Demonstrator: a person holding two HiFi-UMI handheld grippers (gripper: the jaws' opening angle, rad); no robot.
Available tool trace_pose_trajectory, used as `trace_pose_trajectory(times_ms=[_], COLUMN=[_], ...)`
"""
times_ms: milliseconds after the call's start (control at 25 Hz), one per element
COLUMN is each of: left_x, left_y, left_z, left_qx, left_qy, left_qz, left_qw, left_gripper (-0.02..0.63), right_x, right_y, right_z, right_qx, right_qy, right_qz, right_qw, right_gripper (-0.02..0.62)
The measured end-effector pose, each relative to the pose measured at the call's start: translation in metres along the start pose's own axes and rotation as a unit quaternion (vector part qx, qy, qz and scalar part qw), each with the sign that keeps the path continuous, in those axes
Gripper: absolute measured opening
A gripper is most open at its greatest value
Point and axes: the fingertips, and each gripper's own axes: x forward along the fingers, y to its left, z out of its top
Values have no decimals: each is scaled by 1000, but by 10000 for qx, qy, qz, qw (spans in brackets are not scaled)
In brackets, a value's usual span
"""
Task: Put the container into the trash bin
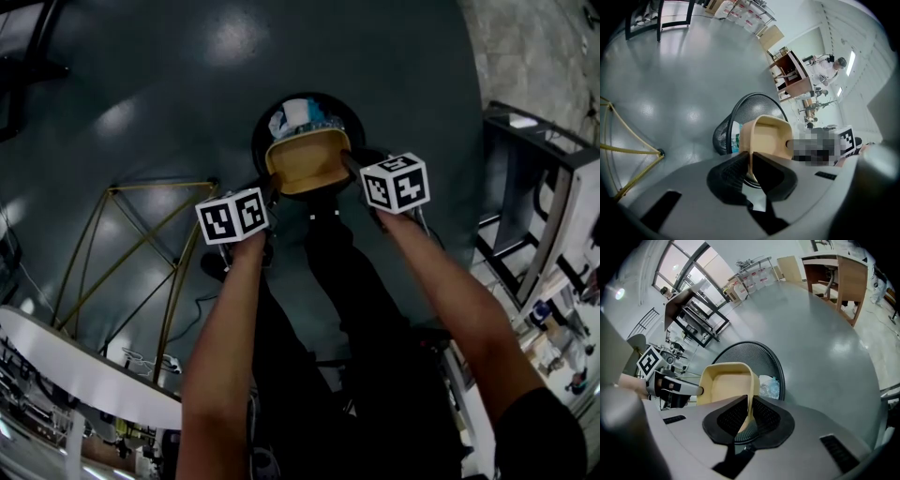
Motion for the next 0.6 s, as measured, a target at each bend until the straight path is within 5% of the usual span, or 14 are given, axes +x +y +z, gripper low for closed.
trace_pose_trajectory(times_ms=[600], left_x=[-4], left_y=[5], left_z=[4], left_qx=[218], left_qy=[-80], left_qz=[94], left_qw=[9997], left_gripper=[34], right_x=[4], right_y=[6], right_z=[-3], right_qx=[-136], right_qy=[123], right_qz=[-61], right_qw=[9998], right_gripper=[61])
